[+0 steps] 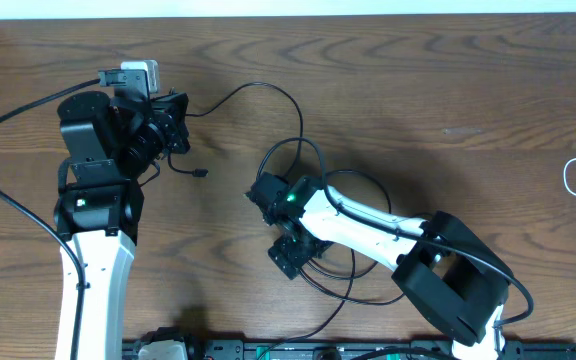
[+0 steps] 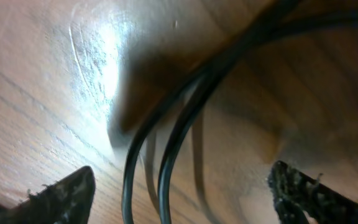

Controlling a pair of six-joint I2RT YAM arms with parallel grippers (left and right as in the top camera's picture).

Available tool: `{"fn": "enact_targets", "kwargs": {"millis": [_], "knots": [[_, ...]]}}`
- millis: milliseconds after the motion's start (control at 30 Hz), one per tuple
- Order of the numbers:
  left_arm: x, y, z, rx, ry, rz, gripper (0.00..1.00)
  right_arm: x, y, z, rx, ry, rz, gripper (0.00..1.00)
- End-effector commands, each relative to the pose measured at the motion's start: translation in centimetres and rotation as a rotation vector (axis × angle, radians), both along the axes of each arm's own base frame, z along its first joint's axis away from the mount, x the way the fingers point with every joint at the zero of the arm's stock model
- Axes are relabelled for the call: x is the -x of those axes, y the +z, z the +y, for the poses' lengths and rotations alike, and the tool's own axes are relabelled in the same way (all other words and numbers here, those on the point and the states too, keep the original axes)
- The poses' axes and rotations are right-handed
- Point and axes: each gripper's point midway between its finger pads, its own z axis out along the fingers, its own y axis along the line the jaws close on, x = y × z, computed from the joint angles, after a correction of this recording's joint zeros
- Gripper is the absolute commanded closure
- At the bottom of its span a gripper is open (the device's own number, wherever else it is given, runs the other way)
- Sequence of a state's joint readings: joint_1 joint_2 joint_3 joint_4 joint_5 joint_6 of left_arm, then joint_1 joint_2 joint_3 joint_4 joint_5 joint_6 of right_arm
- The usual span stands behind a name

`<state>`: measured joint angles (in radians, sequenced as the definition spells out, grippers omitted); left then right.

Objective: Untangle cables
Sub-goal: 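Grasp the black cable loop with the right gripper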

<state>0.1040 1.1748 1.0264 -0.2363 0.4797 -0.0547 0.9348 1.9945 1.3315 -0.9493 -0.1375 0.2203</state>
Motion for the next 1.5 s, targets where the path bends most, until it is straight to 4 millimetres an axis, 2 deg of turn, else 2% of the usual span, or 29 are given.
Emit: {"fn": "enact_targets", "kwargs": {"millis": [0, 200, 333, 500, 600, 733, 967, 1200, 1267, 1300, 1467], "knots": [[0.0, -0.1, 0.1, -0.005, -0.005, 0.001, 0.92, 0.4, -0.6, 0.0, -0.002, -0.007, 0.009, 0.17], [0.0, -0.1, 0.1, -0.005, -0.005, 0.001, 0.92, 1.4, -2.0, 0.8, -0.067, -0.044, 0.043, 0.18], [0.0, -0.1, 0.1, -0.005, -0.005, 0.001, 0.92, 1.7, -2.8, 0.6, -0.075, -0.066, 0.051, 0.19], [0.0, -0.1, 0.1, -0.005, -0.005, 0.001, 0.92, 2.0, -3.3, 0.3, -0.07, -0.071, 0.054, 0.34], [0.0, -0.1, 0.1, -0.005, -0.005, 0.001, 0.93, 1.9, -3.3, 0.3, -0.072, -0.071, 0.052, 0.46], [0.0, -0.1, 0.1, -0.005, -0.005, 0.001, 0.93, 1.9, -3.3, 0.4, -0.073, -0.071, 0.052, 0.5], [0.0, -0.1, 0.1, -0.005, -0.005, 0.001, 0.92, 1.9, -3.3, 0.4, -0.066, -0.113, 0.054, 0.75], [0.1, -0.2, 0.1, -0.004, -0.004, 0.005, 0.93, 1.6, -3.3, 0.6, -0.071, -0.132, 0.043, 0.82], [0.1, -0.2, 0.1, -0.005, -0.005, 0.005, 0.92, 1.6, -3.3, 0.6, -0.071, -0.132, 0.043, 0.89], [0.1, -0.2, 0.1, -0.004, -0.004, 0.005, 0.92, 1.6, -3.3, 0.6, -0.071, -0.133, 0.042, 0.98], [0.1, -0.2, 0.1, -0.004, -0.004, 0.007, 0.92, 1.4, -3.3, 0.8, -0.077, -0.173, 0.039, 0.99]]}}
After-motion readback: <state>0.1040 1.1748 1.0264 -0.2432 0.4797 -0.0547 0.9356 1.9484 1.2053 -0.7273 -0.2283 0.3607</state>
